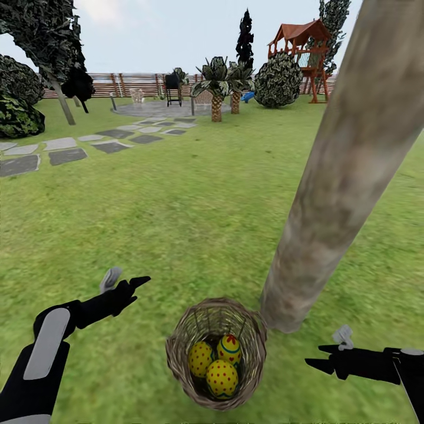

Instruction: Take the three Easter eggs out of the wicker basket on the lawn in the garden, then place them on the lawn next to a single tree (choose any tree) so that all three eggs are next to the same tree and none are left in the basket.

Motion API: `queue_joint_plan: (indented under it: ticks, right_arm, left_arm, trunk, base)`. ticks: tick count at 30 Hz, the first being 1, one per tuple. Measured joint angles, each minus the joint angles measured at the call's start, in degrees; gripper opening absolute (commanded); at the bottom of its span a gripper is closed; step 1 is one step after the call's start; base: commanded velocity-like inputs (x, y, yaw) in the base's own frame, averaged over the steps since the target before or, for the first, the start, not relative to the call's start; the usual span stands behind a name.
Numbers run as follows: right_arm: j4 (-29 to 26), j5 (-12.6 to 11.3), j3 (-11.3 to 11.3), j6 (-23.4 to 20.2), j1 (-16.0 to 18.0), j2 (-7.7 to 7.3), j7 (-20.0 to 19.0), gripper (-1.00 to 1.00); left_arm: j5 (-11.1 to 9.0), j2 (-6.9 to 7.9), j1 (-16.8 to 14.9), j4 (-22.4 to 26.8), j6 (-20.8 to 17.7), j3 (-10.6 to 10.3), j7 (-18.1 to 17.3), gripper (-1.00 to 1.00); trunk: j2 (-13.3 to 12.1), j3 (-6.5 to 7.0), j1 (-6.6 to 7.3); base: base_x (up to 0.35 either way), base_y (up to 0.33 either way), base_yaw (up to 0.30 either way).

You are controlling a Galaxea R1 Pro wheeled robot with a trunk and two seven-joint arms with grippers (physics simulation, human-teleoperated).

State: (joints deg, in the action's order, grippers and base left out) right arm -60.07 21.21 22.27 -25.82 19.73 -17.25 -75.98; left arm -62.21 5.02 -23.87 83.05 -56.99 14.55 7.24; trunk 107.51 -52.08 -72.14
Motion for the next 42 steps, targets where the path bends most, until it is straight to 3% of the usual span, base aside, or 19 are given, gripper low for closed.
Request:
queue_joint_plan:
  ticks: [11,15,22,23,25,28,31,36,39,42]
  right_arm:
    - [0.0,-0.4,0.1,0.1,0.0,-0.02,-0.6,1.0]
    - [-0.5,0.5,-0.1,-5.4,0.0,0.04,0.3,1.0]
    - [-5.4,0.6,-0.2,-8.3,0.0,0.13,1.4,1.0]
    - [-6.4,0.6,-0.2,-9.3,0.0,0.27,2.0,1.0]
    - [-11.1,0.4,-0.9,-12.4,0.0,3.19,7.1,1.0]
    - [-14.7,0.5,-3.8,-13.4,0.0,7.9,13.6,1.0]
    - [-15.7,1.1,-9.8,-13.9,0.0,10.18,20.6,1.0]
    - [-16.5,3.2,-20.0,-17.0,0.1,10.87,29.8,1.0]
    - [-17.3,4.2,-22.1,-19.5,0.1,10.87,30.7,1.0]
    - [-17.8,4.4,-22.4,-20.1,0.1,10.81,30.9,1.0]
  left_arm:
    - [0.0,-0.22,0.0,-0.1,0.0,-0.6,-0.1,1.0]
    - [0.0,-0.27,0.0,0.0,0.0,-0.8,-0.3,1.0]
    - [0.0,-0.43,0.0,-0.1,0.1,-2.4,-0.5,1.0]
    - [0.0,-0.73,0.0,-0.1,0.1,-2.4,-0.5,1.0]
    - [0.1,-1.57,0.0,-0.1,0.2,-2.6,-0.4,1.0]
    - [0.1,-1.78,0.0,-0.1,0.2,-2.7,-0.4,1.0]
    - [0.1,-1.84,0.0,-0.1,0.2,-2.8,-0.4,1.0]
    - [0.2,-2.79,0.0,-0.2,0.3,-2.9,-0.4,1.0]
    - [0.3,-3.86,0.0,-0.2,0.4,-3.4,-0.4,1.0]
    - [0.4,-4.64,0.0,-0.1,0.4,-5.0,-0.3,1.0]
  trunk:
    - [0.0,0.0,0.0]
    - [0.0,0.0,0.01]
    - [0.0,0.0,0.01]
    - [0.0,0.0,0.01]
    - [0.0,0.0,0.01]
    - [0.0,0.0,0.01]
    - [0.0,0.0,0.01]
    - [0.0,0.0,0.01]
    - [0.0,0.0,0.01]
    - [0.0,-0.01,0.01]
  base:
    - [-0.152,0.238,0.005]
    - [-0.015,0.044,0.213]
    - [-0.001,0.003,0.138]
    - [0.0,0.0,0.012]
    - [0.0,0.0,0.005]
    - [0.0,0.0,0.002]
    - [0.0,0.0,0.0]
    - [0.0,0.0,0.0]
    - [0.0,0.0,0.0]
    - [0.0,0.0,0.031]
